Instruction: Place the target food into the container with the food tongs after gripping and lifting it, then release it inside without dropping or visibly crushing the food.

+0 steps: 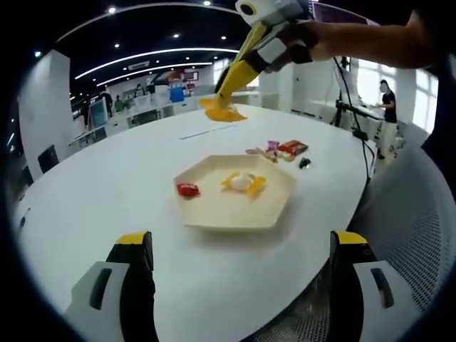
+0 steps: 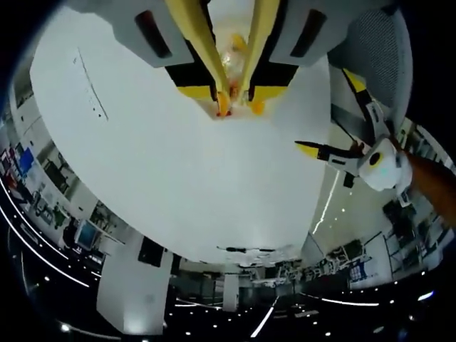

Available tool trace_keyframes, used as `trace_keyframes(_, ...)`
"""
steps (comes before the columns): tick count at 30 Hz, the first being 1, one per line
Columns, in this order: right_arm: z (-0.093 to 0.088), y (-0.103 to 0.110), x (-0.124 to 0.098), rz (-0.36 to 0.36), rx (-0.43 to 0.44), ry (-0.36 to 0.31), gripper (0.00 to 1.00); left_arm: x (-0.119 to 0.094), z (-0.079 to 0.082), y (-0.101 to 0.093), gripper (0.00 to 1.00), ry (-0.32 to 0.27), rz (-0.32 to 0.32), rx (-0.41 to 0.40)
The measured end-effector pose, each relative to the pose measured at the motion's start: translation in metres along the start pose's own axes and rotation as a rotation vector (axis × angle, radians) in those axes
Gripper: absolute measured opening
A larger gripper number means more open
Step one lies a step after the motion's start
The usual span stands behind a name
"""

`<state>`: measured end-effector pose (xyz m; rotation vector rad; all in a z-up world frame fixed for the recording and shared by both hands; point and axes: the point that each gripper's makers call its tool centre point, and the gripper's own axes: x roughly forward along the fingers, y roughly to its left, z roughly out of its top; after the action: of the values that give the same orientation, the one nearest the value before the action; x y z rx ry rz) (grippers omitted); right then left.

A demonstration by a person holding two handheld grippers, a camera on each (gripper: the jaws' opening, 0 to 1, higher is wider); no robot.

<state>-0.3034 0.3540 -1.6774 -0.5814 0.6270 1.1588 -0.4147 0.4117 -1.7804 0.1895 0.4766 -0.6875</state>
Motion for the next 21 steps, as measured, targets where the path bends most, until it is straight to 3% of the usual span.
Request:
trace_keyframes(5, 0.003, 0.007, 0.002, 0.042, -0.018, -0.008, 0.21, 0.0, 0.001, 0.0, 0.99, -0.004, 0.002, -0.002)
trace_keyframes(10, 0.007, 0.007, 0.003, 0.039, -0.049, -0.025, 0.24, 0.001, 0.001, 0.001, 0.99, -0.006, 0.002, -0.004)
trace_keyframes(21, 0.016, 0.002, -0.006, 0.022, -0.032, -0.075, 0.25, 0.001, 0.0, 0.0, 0.99, -0.001, -0.003, 0.0)
